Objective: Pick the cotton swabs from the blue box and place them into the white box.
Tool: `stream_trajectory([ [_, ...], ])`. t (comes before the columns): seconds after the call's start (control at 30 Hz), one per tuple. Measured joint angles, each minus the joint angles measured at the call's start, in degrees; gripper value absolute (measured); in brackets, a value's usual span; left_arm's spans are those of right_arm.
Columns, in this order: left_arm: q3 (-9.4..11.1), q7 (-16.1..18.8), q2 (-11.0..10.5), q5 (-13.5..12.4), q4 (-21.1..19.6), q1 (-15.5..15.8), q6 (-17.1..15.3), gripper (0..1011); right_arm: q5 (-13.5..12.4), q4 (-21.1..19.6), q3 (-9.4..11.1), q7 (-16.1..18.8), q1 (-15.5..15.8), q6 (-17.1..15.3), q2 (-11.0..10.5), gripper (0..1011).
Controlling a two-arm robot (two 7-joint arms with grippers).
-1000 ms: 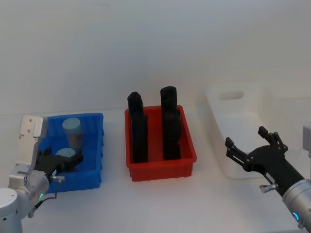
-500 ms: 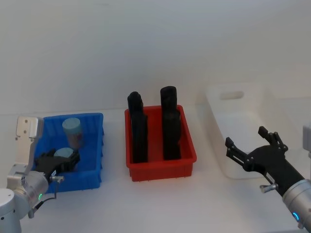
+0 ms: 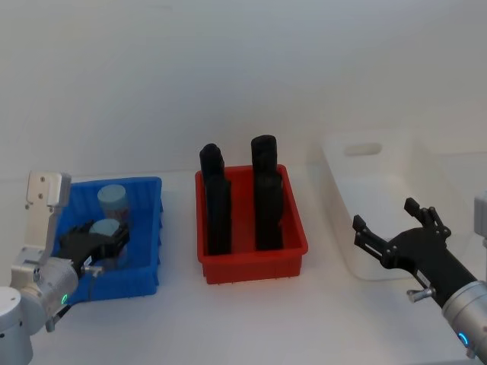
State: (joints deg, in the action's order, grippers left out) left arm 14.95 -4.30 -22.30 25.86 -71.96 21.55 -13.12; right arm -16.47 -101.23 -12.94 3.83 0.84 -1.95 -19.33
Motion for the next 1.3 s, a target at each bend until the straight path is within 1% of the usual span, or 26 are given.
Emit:
stream_trajectory([
  [0.27, -0.23, -1.21, -0.86, -1.51, -5.03, -0.77, -1.37, 670, 0.0, 0.0, 0.0, 0.0, 0.0, 0.0, 0.0, 1002],
  [0.4, -0.34, -2.69, -1.48, -2.26, -8.65, -1.19, -2.67, 670, 0.0, 0.0, 0.0, 0.0, 0.0, 0.0, 0.0, 1002],
  [0.43, -0.34, -2.69, -1.48, -2.26, -8.65, -1.19, -2.67, 670, 0.0, 0.0, 0.0, 0.0, 0.0, 0.0, 0.0, 1002],
  [0.6, -0.39, -5.42, -2.15, -2.78, -13.09, -1.48, -4.49, 670, 0.0, 0.0, 0.0, 0.0, 0.0, 0.0, 0.0, 1002],
  [0.7, -0.39, -6.58, -2.33, -2.84, -14.48, -1.52, -5.11, 670, 0.0, 0.0, 0.0, 0.0, 0.0, 0.0, 0.0, 1002],
  [0.83, -0.34, -9.14, -2.64, -2.86, -16.94, -1.49, -6.39, 670, 0.0, 0.0, 0.0, 0.0, 0.0, 0.0, 0.0, 1002],
  [0.87, -0.34, -9.14, -2.64, -2.86, -16.94, -1.49, -6.39, 670, 0.0, 0.0, 0.0, 0.0, 0.0, 0.0, 0.0, 1002],
  [0.93, -0.25, -11.19, -2.79, -2.74, -18.27, -1.3, -7.3, 670, 0.0, 0.0, 0.0, 0.0, 0.0, 0.0, 0.0, 1002],
  [0.97, -0.25, -11.19, -2.79, -2.74, -18.27, -1.3, -7.3, 670, 0.0, 0.0, 0.0, 0.0, 0.0, 0.0, 0.0, 1002],
  [1.07, -0.12, -13.92, -2.87, -2.35, -19.61, -0.93, -8.32, 670, 0.0, 0.0, 0.0, 0.0, 0.0, 0.0, 0.0, 1002],
  [1.13, -0.05, -14.79, -2.88, -2.22, -19.98, -0.75, -8.61, 670, 0.0, 0.0, 0.0, 0.0, 0.0, 0.0, 0.0, 1002],
  [1.23, 0.15, -17.76, -2.88, -1.75, -20.76, -0.18, -9.4, 670, 0.0, 0.0, 0.0, 0.0, 0.0, 0.0, 0.0, 1002],
  [1.27, 0.15, -17.76, -2.88, -1.75, -20.76, -0.18, -9.4, 670, 0.0, 0.0, 0.0, 0.0, 0.0, 0.0, 0.0, 1002],
  [1.3, 0.25, -18.78, -2.84, -1.58, -20.97, 0.07, -9.61, 670, 0.0, 0.0, 0.0, 0.0, 0.0, 0.0, 0.0, 1002],
])
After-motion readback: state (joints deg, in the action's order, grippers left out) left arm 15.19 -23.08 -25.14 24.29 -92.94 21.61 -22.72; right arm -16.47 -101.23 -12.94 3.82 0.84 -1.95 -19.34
